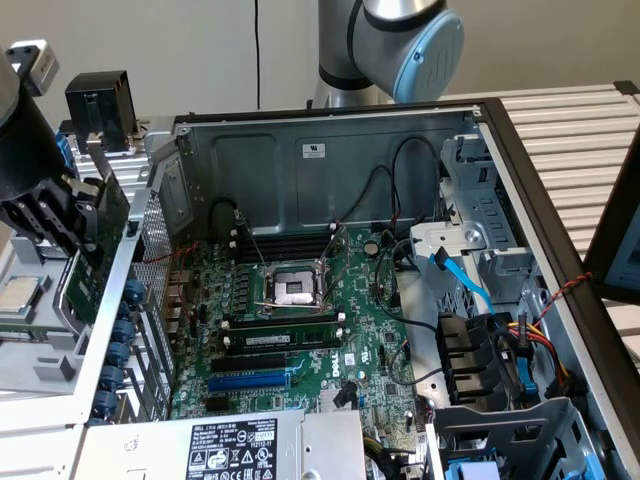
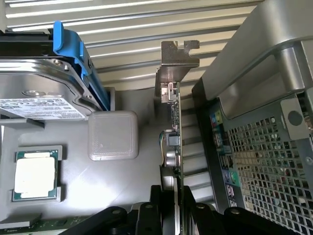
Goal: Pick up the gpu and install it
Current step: 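Pick up the gpu and move the gpu toward the slot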
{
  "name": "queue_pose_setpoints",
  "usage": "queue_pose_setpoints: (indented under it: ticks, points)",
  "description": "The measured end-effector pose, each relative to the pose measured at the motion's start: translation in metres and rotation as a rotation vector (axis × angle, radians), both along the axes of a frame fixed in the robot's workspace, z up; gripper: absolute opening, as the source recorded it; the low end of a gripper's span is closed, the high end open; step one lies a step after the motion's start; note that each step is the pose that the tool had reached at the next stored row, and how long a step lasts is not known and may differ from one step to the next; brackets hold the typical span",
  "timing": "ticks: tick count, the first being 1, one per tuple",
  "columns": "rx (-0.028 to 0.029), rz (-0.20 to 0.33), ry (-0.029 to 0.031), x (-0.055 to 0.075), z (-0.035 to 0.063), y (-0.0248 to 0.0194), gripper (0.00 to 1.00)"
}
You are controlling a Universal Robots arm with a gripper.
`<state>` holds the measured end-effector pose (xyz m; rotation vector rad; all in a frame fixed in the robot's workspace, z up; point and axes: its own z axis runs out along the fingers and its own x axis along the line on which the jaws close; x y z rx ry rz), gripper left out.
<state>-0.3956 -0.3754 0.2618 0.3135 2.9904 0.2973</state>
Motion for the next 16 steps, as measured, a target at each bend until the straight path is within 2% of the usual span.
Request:
queue_pose_setpoints:
  ticks: [7, 16]
  points:
    - [0.0022, -0.001, 0.0068, 0.0, 0.0234, -0.0002, 0.28]
    - [0.0022, -0.002, 0.0149, 0.0, 0.063, -0.0011, 0.28]
